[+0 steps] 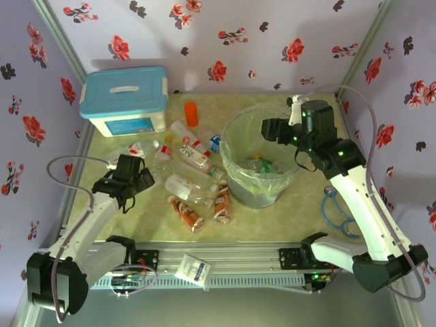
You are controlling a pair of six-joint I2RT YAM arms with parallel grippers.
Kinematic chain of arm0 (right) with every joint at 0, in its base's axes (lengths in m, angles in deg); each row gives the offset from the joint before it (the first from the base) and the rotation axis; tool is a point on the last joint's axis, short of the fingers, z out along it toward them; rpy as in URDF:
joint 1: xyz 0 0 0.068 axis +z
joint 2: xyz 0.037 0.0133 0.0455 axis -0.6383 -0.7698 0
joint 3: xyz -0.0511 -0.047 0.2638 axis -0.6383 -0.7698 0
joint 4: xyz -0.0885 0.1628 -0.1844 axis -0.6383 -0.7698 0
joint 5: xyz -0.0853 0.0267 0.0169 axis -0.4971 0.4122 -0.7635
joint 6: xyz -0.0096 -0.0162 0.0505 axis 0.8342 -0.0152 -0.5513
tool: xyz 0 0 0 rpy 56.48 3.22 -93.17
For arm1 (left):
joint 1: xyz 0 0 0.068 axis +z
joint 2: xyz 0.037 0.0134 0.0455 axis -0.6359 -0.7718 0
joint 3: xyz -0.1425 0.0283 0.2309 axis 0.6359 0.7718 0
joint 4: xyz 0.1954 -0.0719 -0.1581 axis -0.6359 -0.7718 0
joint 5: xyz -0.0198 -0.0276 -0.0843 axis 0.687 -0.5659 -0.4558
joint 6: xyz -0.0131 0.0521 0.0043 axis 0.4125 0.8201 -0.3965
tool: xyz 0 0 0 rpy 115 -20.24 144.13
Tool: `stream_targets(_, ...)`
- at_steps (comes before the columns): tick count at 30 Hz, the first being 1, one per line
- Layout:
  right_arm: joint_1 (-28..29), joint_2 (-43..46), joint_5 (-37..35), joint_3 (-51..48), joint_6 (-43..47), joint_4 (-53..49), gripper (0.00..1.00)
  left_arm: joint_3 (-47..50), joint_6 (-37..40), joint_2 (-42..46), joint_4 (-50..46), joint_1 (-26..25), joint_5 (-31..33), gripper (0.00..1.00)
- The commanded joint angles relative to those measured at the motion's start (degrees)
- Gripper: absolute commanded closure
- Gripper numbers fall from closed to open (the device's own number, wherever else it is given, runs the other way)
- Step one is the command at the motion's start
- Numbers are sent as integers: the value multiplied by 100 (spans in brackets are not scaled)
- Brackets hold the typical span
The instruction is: Put the plastic bottles in the bin
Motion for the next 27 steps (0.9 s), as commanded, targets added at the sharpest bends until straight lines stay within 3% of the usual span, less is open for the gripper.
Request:
stream_targets(1, 29, 142, -127, -106, -49, -39, 27, 246, -58, 9, 254, 95, -20, 0)
stream_targets(8, 26, 141, -184, -109, -1, -70, 27, 347, -310, 390, 293, 582, -20, 0)
stream_targets(12, 28, 166, -179, -175, -34, -84, 27, 707, -1471, 886, 518, 1021, -597, 0)
stream_targets(19, 25, 218, -285, -237, 12, -117, 27, 1881, -4356, 2289, 1362, 1056, -945, 0)
stream_targets(27, 29, 256, -355, -338, 47, -165, 27, 2286, -5116, 2187, 1989, 1078, -802, 0)
